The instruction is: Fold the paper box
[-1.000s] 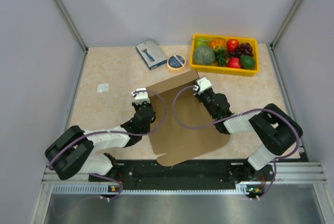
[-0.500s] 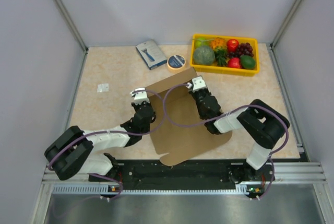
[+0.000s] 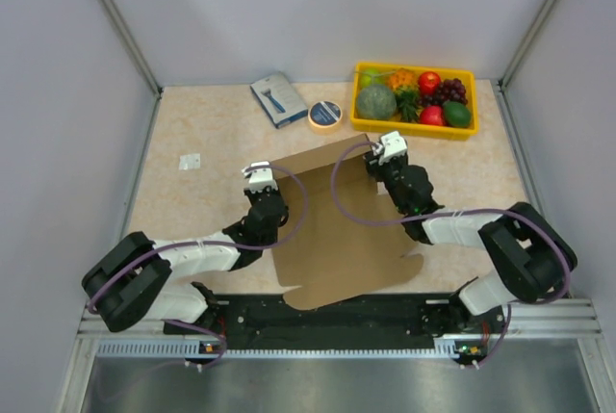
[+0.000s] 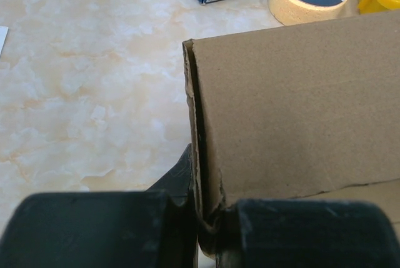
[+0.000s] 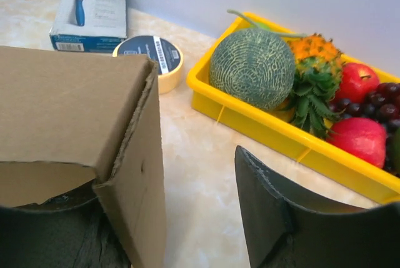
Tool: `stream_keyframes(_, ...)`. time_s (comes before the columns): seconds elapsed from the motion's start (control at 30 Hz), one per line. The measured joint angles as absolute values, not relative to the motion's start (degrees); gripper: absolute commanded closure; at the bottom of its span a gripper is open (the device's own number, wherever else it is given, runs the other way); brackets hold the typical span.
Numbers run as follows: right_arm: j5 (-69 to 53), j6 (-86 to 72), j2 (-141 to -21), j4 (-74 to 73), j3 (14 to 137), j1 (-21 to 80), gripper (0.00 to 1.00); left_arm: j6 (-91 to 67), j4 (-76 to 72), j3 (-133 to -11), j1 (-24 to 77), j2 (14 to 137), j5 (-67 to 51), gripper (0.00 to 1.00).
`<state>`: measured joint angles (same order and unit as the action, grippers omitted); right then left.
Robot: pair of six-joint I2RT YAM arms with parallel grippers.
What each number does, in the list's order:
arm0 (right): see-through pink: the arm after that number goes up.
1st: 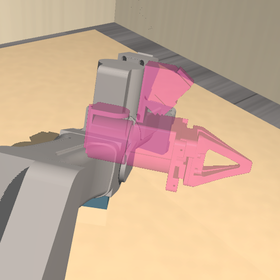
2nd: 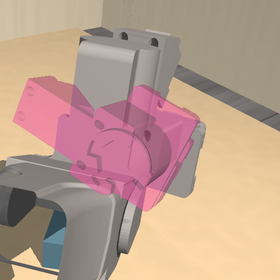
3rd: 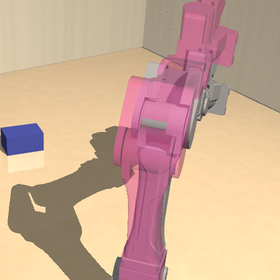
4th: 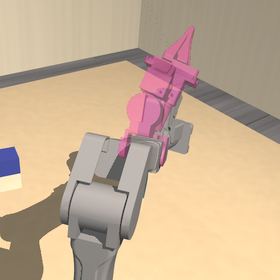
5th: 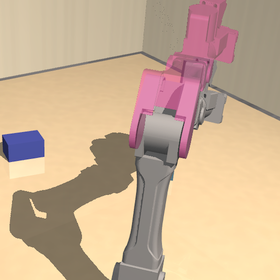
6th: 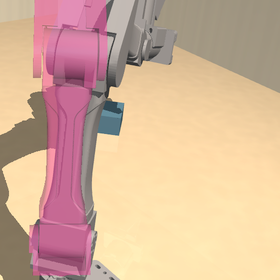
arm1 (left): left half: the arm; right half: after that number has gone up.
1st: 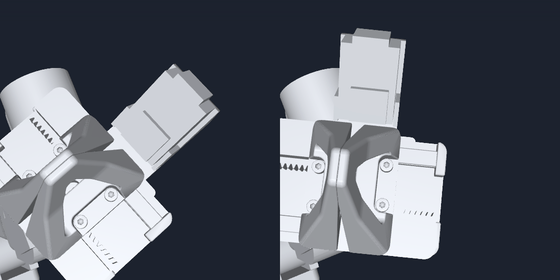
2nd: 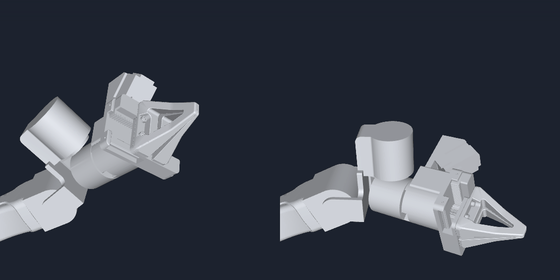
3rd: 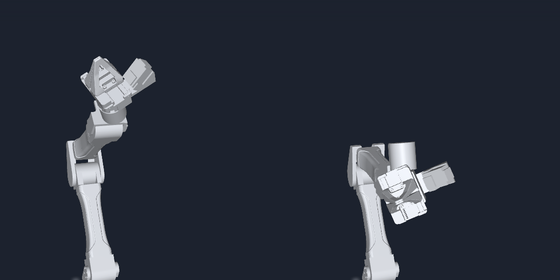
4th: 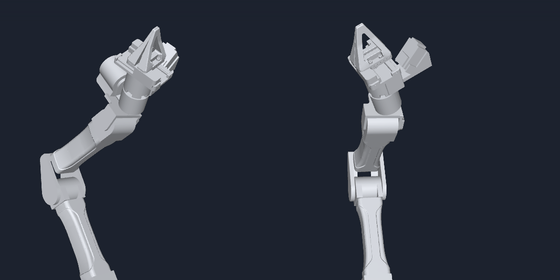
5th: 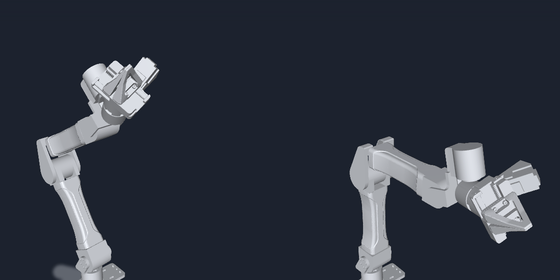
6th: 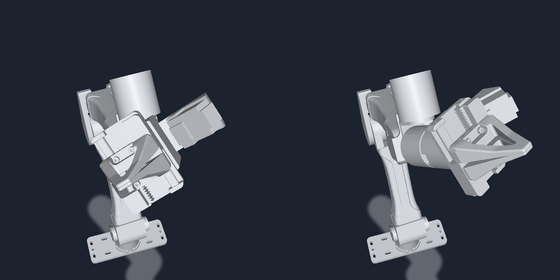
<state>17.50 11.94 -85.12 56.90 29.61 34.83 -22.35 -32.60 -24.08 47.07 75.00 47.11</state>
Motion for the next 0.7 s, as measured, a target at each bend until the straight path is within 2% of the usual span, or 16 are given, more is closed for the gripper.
stream_keyframes(0.2,9.89,9.67,-84.68,52.38,29.23,31.70,0.51,-21.89,-32.08,-24.18,47.35,74.72,46.76,1.00)
stream_keyframes(0.27,8.91,9.19,-84.84,51.64,29.21,31.68,0.56,-21.87,-31.81,-24.18,47.35,74.59,46.74,1.00)
stream_keyframes(0.37,8.34,8.78,-85.41,51.31,29.23,31.77,0.95,-21.82,-31.31,-24.36,47.35,74.48,46.50,1.00)
stream_keyframes(0.4,8.12,8.67,-85.86,51.20,29.23,31.97,1.00,-21.76,-31.11,-24.53,47.35,74.48,46.26,1.00)
stream_keyframes(0.53,11.46,8.93,-87.50,51.77,29.32,33.74,1.00,-21.50,-28.95,-25.74,47.46,74.56,45.95,1.00)
stream_keyframes(0.57,12.29,8.93,-87.64,51.94,29.32,34.04,1.00,-21.54,-28.40,-25.98,47.46,74.56,45.95,0.94)
stream_keyframes(0.6,12.71,8.91,-87.64,51.92,29.32,34.20,0.60,-21.61,-27.88,-26.22,47.46,74.56,45.91,0.86)
stream_keyframes(0.63,13.13,8.86,-87.64,51.79,29.32,34.28,0.47,-21.76,-27.46,-26.37,47.46,74.54,45.76,0.77)
stream_keyframes(0.67,13.39,8.40,-87.64,51.48,29.34,34.35,0.41,-21.85,-27.20,-26.44,47.44,74.46,45.47,0.59)
stream_keyframes(0.7,13.52,8.27,-87.59,50.61,29.36,34.39,0.30,-21.91,-26.96,-26.41,47.42,74.32,45.12,0.53)
